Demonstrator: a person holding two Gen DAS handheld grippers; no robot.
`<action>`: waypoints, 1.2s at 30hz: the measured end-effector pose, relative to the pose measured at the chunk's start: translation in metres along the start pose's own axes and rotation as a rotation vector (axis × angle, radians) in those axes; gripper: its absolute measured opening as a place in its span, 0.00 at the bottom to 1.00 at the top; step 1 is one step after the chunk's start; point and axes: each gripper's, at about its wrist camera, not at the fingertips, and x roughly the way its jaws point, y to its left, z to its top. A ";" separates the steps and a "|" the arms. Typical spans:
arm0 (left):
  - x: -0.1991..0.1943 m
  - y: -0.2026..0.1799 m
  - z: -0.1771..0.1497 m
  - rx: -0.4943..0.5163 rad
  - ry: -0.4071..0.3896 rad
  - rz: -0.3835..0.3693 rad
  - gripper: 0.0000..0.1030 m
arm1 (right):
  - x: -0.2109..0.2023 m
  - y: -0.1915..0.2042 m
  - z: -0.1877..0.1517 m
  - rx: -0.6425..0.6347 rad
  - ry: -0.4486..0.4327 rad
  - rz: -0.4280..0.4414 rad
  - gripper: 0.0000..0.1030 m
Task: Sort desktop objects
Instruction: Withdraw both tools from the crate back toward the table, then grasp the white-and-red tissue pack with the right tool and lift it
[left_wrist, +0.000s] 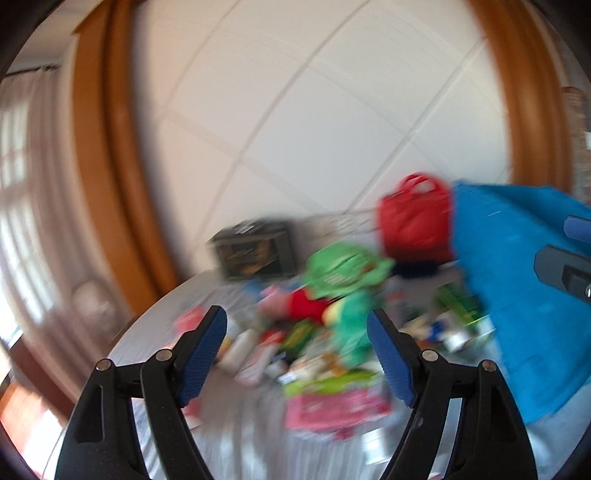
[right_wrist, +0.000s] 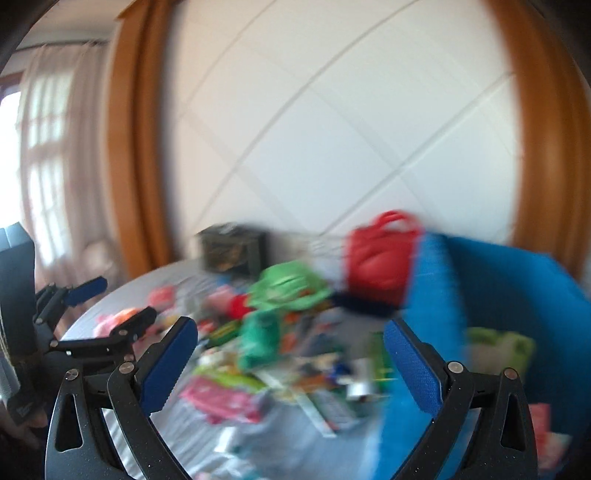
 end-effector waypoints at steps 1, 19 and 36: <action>0.004 0.018 -0.006 -0.010 0.014 0.025 0.76 | 0.020 0.022 -0.003 -0.021 0.028 0.042 1.00; 0.096 0.312 -0.119 -0.063 0.271 0.269 0.76 | 0.288 0.343 -0.073 -0.187 0.493 0.389 1.00; 0.128 0.341 -0.137 -0.091 0.356 0.238 0.76 | 0.394 0.414 -0.165 -0.298 0.741 0.337 0.81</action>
